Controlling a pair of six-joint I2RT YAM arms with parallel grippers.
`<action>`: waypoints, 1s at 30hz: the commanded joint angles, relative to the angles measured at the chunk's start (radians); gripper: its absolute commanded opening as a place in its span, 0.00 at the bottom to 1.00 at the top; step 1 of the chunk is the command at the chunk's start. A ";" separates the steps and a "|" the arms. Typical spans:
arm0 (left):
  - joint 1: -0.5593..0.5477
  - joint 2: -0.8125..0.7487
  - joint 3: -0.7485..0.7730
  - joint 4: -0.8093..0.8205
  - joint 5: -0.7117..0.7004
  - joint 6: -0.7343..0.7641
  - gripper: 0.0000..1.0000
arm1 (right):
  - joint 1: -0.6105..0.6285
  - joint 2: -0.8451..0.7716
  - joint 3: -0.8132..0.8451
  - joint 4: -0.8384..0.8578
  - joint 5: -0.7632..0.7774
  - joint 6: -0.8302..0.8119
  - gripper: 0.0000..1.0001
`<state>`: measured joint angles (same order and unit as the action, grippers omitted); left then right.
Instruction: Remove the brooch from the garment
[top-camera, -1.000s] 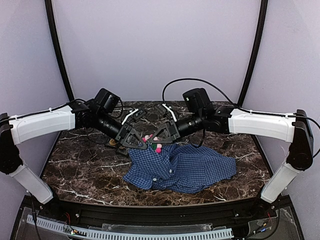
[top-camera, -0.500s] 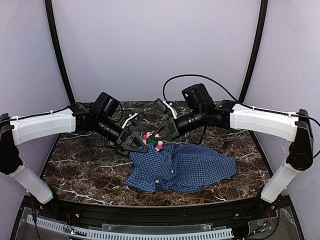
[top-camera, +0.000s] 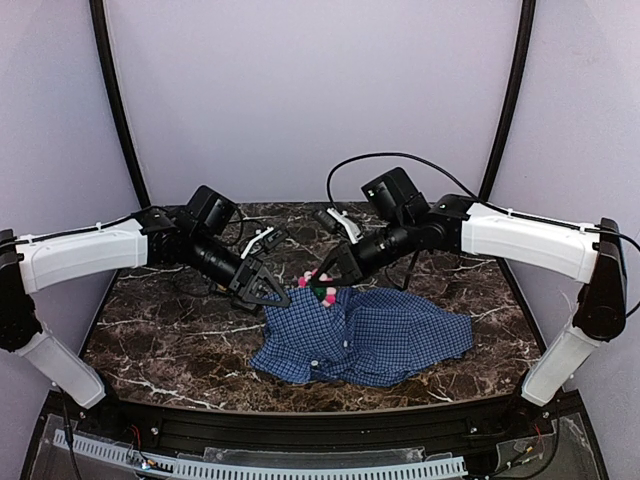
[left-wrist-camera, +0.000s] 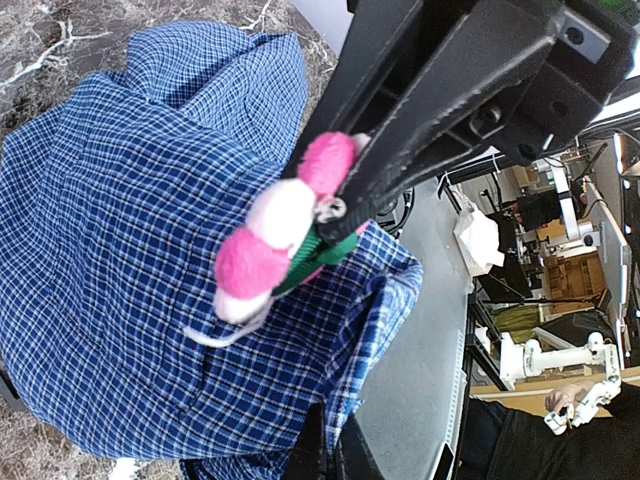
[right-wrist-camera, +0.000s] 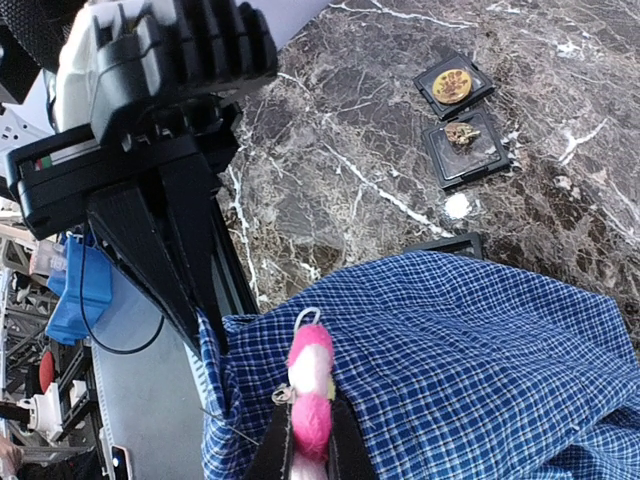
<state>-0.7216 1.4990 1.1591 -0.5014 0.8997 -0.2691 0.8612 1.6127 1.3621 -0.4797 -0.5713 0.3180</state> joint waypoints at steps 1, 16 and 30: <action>0.013 -0.042 -0.018 0.012 0.004 -0.002 0.01 | 0.007 -0.028 -0.004 -0.056 0.048 -0.040 0.00; 0.045 -0.065 -0.049 -0.026 -0.003 0.035 0.01 | -0.061 -0.091 -0.054 -0.021 0.073 0.062 0.00; 0.009 -0.206 -0.047 0.038 -0.230 -0.012 0.77 | -0.160 -0.175 -0.085 0.308 -0.187 0.244 0.00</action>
<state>-0.7227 1.4185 1.1175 -0.5842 0.7776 -0.2016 0.6983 1.4807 1.3033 -0.3645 -0.6224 0.4835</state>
